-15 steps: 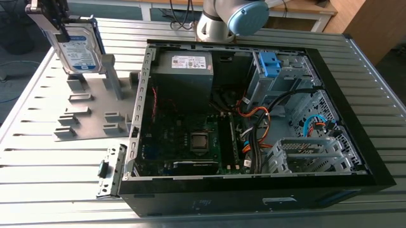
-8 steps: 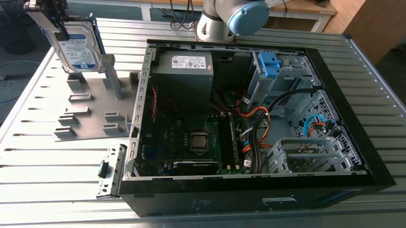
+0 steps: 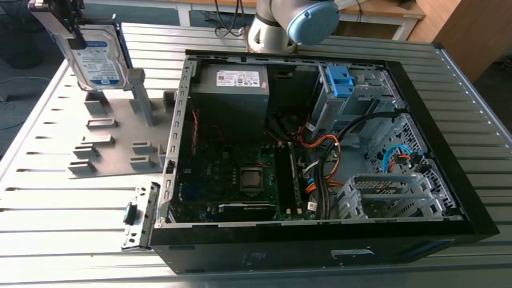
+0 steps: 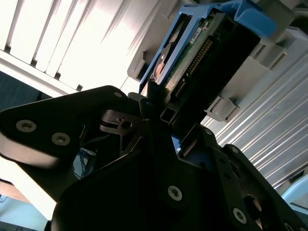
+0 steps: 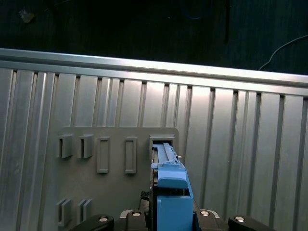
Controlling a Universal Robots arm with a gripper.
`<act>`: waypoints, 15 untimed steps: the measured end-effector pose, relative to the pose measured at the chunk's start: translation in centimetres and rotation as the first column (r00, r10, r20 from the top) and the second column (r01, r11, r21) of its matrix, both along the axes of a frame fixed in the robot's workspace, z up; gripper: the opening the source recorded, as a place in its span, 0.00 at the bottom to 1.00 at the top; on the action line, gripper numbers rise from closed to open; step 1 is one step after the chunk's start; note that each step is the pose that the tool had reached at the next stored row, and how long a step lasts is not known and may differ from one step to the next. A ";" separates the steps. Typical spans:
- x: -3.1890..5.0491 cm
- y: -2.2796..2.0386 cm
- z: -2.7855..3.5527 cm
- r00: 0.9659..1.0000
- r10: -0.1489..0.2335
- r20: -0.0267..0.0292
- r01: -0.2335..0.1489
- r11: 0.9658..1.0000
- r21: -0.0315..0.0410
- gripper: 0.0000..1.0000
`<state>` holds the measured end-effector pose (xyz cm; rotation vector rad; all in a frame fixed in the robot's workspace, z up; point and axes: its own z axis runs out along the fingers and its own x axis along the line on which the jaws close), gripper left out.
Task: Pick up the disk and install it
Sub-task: 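Pick up the disk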
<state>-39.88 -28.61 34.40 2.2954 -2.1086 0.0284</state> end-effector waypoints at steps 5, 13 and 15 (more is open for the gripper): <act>0.00 0.00 0.27 1.000 0.000 0.000 0.000 1.000 0.000 0.37; 0.00 0.00 0.67 1.000 0.000 0.000 0.000 1.000 0.000 0.37; 0.00 0.00 0.76 1.000 0.000 0.000 0.000 1.000 0.000 0.37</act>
